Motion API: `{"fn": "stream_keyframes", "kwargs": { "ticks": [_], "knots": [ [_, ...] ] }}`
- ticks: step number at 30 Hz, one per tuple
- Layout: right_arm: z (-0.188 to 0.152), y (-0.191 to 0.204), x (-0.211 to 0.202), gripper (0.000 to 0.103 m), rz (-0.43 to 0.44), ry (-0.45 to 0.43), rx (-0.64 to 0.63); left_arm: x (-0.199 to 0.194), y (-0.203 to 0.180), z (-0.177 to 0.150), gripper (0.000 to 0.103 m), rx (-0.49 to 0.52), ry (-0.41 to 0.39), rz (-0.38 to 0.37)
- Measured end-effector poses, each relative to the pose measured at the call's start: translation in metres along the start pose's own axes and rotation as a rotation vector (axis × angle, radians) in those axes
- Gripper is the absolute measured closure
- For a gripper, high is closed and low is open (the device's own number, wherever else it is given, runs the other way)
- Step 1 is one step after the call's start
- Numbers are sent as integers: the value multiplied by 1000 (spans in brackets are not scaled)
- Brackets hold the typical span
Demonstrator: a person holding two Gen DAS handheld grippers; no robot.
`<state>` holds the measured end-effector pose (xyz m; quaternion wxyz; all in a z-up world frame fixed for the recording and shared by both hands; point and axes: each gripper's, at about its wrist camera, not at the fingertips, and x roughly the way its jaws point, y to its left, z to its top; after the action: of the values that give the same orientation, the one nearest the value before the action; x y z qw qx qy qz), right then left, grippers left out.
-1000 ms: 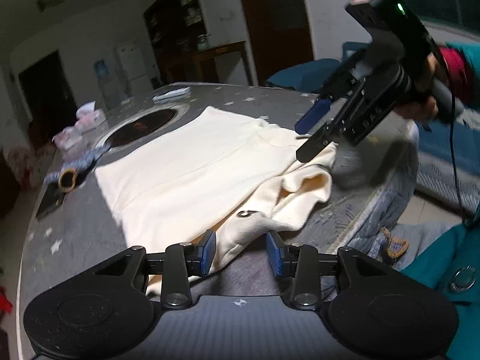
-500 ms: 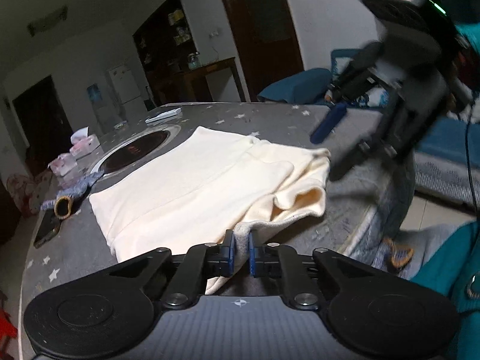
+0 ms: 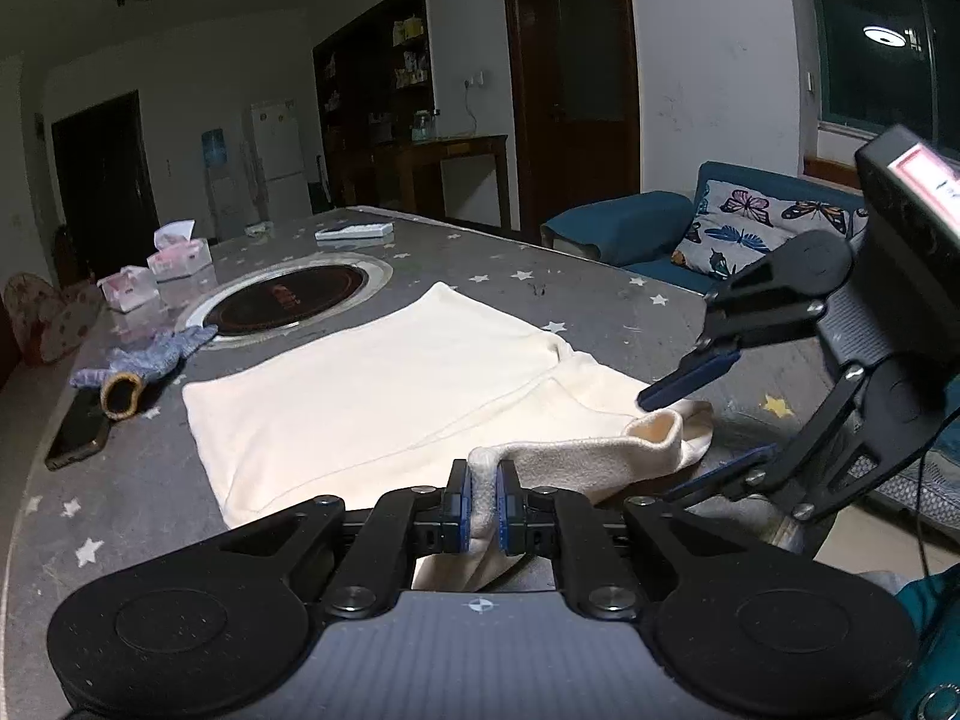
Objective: Fold clothes
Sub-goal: 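Grasp the cream sweatshirt hem with the right gripper while the left gripper holds it, then lift the held hem up off the table with both grippers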
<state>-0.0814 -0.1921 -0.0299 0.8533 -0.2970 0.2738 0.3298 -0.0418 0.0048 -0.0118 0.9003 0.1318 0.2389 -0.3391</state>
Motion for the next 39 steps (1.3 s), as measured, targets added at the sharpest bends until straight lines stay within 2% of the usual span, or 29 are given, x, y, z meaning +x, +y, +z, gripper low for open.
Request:
{"fn": "stream_keyframes", "kwargs": {
  "ticks": [1,2,5,7,8,11,12,18,19,21,24,31,39],
  "knots": [
    [0,0,3,59,5,4,4,-1,0,-2,94,1,5,-1],
    [0,0,5,69,10,6,10,-2,-1,-3,93,3,9,-2],
    [1,-3,12,85,26,11,30,-6,-2,-8,90,7,23,-4],
    [2,-4,12,88,11,4,30,-10,-3,-13,88,17,27,-3],
    [3,-5,11,90,5,1,30,-13,-5,-16,84,26,28,-1],
    [7,-9,9,91,-1,-6,39,-20,-9,-26,69,71,42,32],
    [8,-10,8,92,-2,-7,41,-21,-10,-30,67,83,51,45],
    [11,-14,9,92,-13,-3,61,-19,-13,-47,67,152,93,84],
    [11,-14,9,92,-14,-1,66,-17,-13,-48,69,161,97,87],
    [11,-14,9,92,-17,0,75,-15,-14,-50,88,172,97,89],
    [11,-13,8,94,-23,-6,80,-15,-12,-48,97,143,86,75],
    [12,-10,-7,95,-44,-44,84,-34,-13,-38,99,85,30,67],
    [11,0,-45,95,-9,-79,68,-73,-27,-33,99,27,1,22]
  ]
}}
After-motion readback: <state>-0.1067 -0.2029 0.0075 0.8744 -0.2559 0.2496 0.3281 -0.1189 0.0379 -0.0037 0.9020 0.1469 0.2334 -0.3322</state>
